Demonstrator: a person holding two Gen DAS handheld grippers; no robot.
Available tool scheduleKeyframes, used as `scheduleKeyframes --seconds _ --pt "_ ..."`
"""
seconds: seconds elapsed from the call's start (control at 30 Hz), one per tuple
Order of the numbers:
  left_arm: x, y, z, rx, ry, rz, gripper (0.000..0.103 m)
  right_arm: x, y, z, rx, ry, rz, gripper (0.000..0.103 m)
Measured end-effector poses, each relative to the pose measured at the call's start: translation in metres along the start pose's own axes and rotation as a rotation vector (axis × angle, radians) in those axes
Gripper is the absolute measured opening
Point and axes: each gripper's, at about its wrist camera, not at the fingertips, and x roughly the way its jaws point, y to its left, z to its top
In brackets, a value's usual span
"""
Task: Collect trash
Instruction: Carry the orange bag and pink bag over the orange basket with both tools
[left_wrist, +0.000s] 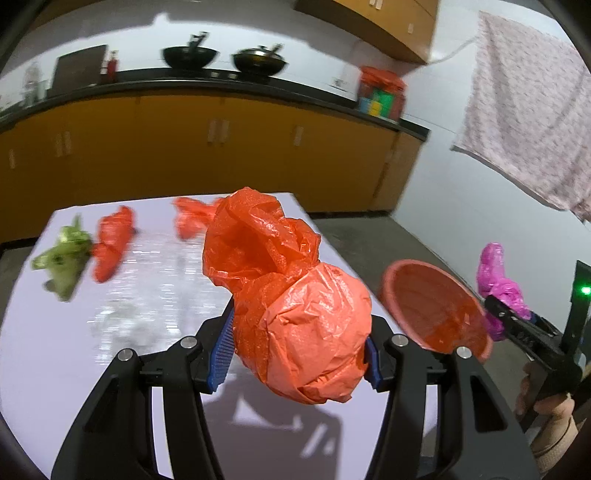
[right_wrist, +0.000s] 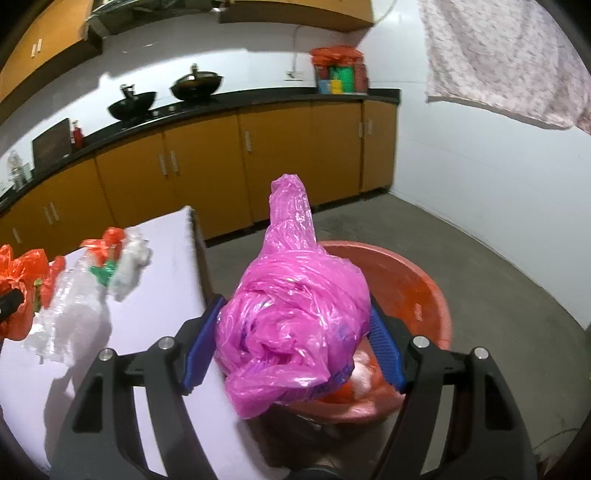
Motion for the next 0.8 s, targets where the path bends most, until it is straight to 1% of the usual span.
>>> scheduleKeyframes --seconds 0.07,0.23,0.8 --pt "0.009 -0.013 0.001 0.018 0.010 -0.029 0.056 0.001 -0.011 -0.004 0.012 0.005 -0.017 0.072" --pt "0.023 -0.035 0.001 0.052 0.027 -0.071 0.056 0.005 -0.029 -0.008 0.038 0.014 -0.048 0.072" --pt "0.069 -0.091 -0.003 0.154 0.102 -0.161 0.056 0.016 -0.063 -0.005 0.103 0.007 -0.074 0.072"
